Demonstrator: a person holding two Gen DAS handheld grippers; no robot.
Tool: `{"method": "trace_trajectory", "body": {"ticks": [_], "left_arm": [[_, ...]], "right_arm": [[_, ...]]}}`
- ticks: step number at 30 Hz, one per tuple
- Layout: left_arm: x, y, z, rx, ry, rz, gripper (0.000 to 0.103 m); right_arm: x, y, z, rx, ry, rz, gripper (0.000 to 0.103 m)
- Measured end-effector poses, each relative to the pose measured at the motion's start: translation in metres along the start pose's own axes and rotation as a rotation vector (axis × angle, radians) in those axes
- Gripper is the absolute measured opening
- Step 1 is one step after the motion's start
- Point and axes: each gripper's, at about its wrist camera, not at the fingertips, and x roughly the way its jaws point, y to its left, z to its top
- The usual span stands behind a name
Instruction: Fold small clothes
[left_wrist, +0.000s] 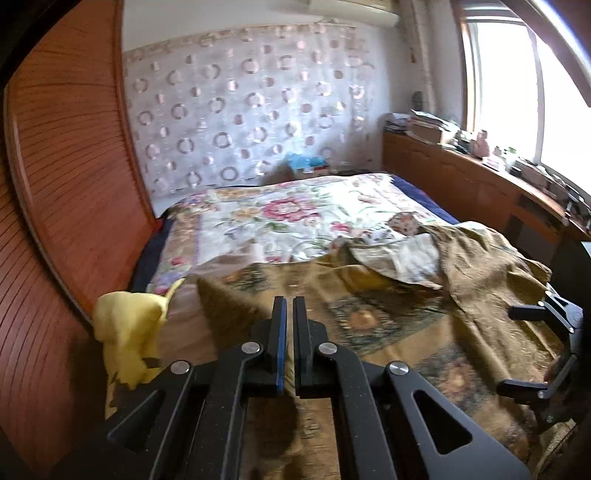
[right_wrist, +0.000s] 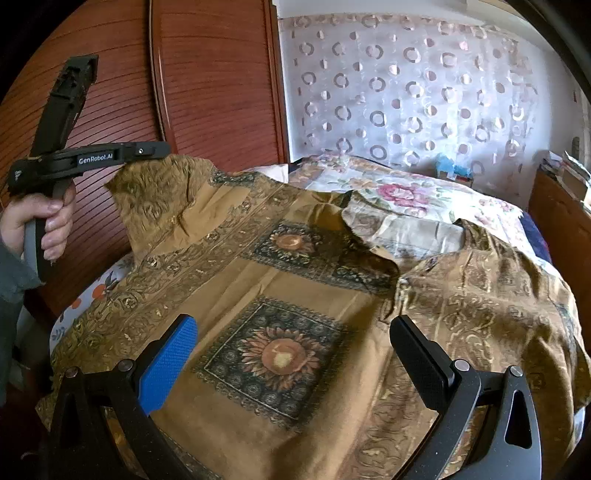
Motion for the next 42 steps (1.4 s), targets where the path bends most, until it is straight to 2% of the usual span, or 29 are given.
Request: {"method": "trace_trajectory", "body": {"ticks": [5,7,9,11,13,15,22,24,26,27,29,40,42], "left_arm": [[-0.007,-0.022,-0.003,0.020,0.009,-0.053,0.007],[-0.015,-0.023,-0.008,0.015,-0.007,-0.051,0.029],[-0.025,-0.021,-0.014,0.002,-0.027,-0.050,0.041],[-0.031,-0.018,-0.019,-0.015,-0.036,-0.049,0.046],[-0.040,-0.009,-0.027,-0.035,-0.046,-0.046,0.068],[-0.043,-0.006,-0.033,-0.034,-0.055,-0.026,0.081],[-0.045,0.012,-0.054,-0.050,-0.044,0.028,0.081],[-0.042,0.017,-0.059,-0.062,-0.039,0.027,0.081],[-0.038,0.021,-0.064,-0.070,-0.028,0.032,0.081],[-0.035,0.022,-0.066,-0.074,-0.022,0.037,0.081],[-0.030,0.027,-0.071,-0.086,-0.009,0.038,0.081],[-0.013,0.047,-0.078,-0.139,0.019,0.062,0.081],[-0.011,0.051,-0.078,-0.149,0.023,0.064,0.081]], "right_arm": [[0.001,0.002,-0.004,0.014,-0.003,-0.010,0.103],[0.001,0.001,-0.005,0.015,0.000,-0.012,0.103],[0.004,0.005,-0.006,0.010,0.005,-0.013,0.103],[0.005,0.006,-0.004,0.004,0.008,-0.013,0.103],[0.006,0.008,-0.002,-0.005,0.009,-0.012,0.103],[0.007,0.004,0.003,-0.015,0.011,-0.005,0.103],[0.024,0.005,0.019,-0.079,0.025,0.041,0.100],[0.036,0.009,0.024,-0.106,0.039,0.060,0.093],[0.052,0.016,0.030,-0.143,0.058,0.082,0.088],[0.060,0.019,0.033,-0.160,0.066,0.092,0.082],[0.077,0.024,0.040,-0.189,0.088,0.108,0.078],[0.170,0.050,0.082,-0.277,0.174,0.184,0.077],[0.190,0.060,0.090,-0.295,0.187,0.214,0.071]]}}
